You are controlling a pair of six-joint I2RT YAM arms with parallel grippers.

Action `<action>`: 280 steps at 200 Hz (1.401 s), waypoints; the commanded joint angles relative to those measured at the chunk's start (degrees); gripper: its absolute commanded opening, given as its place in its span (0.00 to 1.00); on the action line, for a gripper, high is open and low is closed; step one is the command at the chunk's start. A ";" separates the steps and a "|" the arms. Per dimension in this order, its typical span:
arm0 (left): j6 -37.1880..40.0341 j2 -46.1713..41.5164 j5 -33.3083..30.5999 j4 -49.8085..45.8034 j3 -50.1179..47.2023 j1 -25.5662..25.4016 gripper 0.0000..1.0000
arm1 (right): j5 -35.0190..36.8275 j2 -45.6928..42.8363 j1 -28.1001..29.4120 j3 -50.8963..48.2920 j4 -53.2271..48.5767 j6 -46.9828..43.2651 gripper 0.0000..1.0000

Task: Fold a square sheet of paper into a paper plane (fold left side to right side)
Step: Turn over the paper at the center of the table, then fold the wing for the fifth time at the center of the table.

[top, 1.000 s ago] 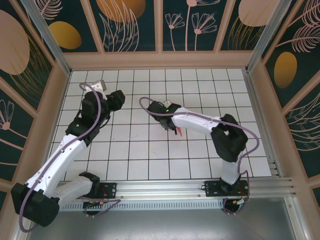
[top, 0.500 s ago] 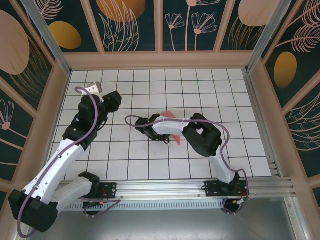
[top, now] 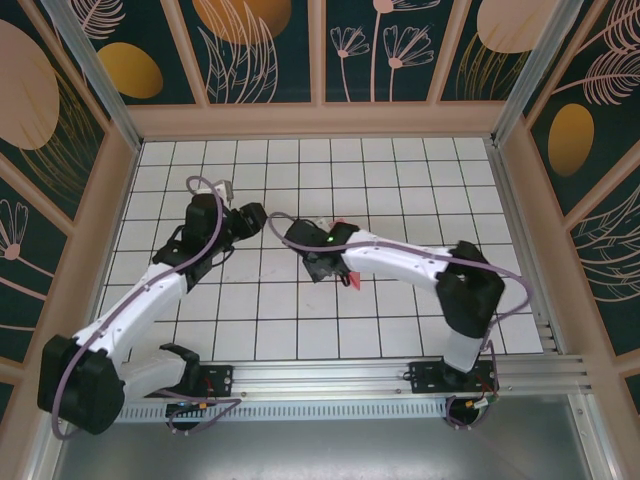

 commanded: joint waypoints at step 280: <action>-20.75 47.02 9.04 6.02 20.14 -23.40 0.59 | -12.57 -29.43 -30.22 -31.78 20.53 4.73 0.80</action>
